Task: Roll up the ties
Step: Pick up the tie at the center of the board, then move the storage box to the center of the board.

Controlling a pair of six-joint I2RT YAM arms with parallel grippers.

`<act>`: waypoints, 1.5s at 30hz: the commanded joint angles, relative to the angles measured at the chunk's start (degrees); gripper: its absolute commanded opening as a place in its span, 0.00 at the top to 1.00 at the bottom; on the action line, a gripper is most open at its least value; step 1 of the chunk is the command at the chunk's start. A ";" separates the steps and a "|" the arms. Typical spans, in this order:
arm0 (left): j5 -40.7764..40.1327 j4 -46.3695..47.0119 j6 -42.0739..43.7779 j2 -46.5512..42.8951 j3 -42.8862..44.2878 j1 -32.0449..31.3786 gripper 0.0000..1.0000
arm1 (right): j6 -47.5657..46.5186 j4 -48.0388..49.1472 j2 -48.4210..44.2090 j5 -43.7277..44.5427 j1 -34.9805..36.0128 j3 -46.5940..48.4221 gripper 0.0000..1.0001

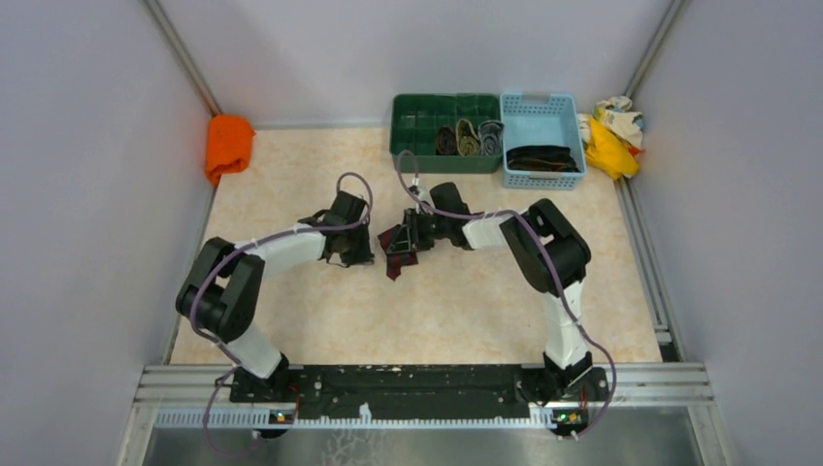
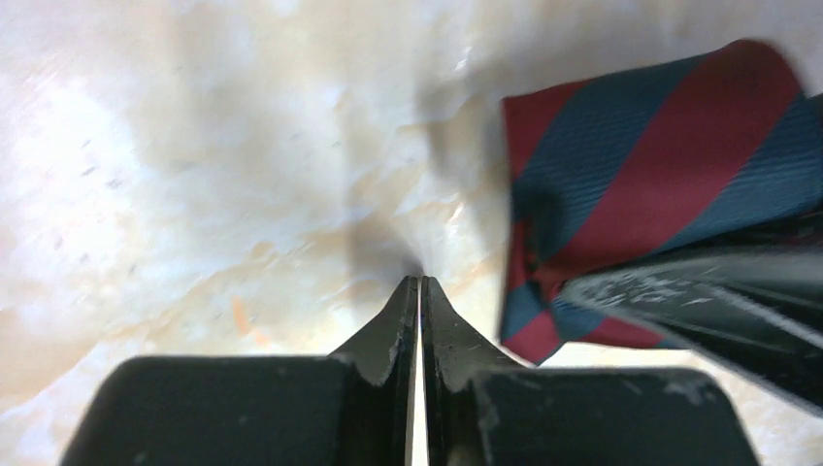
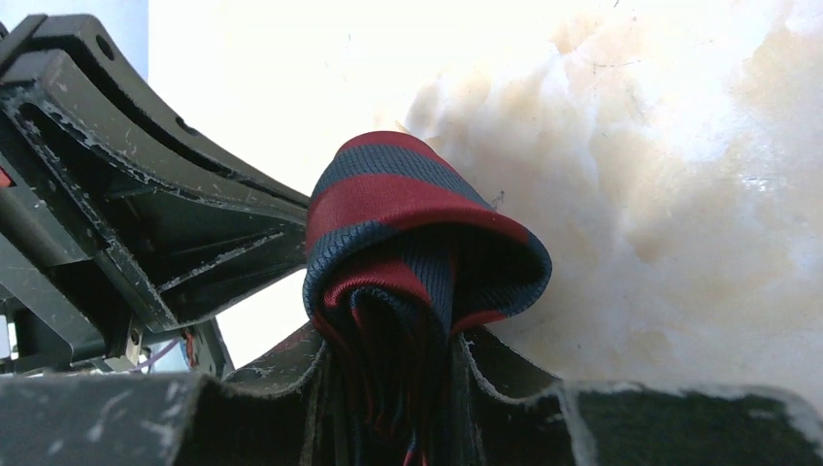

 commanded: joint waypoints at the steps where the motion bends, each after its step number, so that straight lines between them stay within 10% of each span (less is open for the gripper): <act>1: -6.82 -9.89 0.48 -2.61 -2.10 -0.20 0.90 | -0.33 0.38 -4.65 0.97 0.10 1.53 1.00; 12: -6.23 -2.21 2.78 -3.81 9.67 0.81 1.00 | 3.85 3.47 -15.67 1.04 -6.91 -0.72 1.00; 30: -6.38 6.63 16.75 41.88 67.58 3.25 1.00 | -2.87 -3.41 -31.24 8.84 -19.06 -1.50 1.00; 39: -13.37 4.36 20.73 52.79 79.90 4.01 1.00 | -4.10 -3.58 -30.73 8.99 -19.18 -1.08 1.00; 45: -9.84 0.68 18.57 49.71 71.99 3.50 1.00 | -3.98 -4.14 -28.14 9.69 -19.21 2.11 1.00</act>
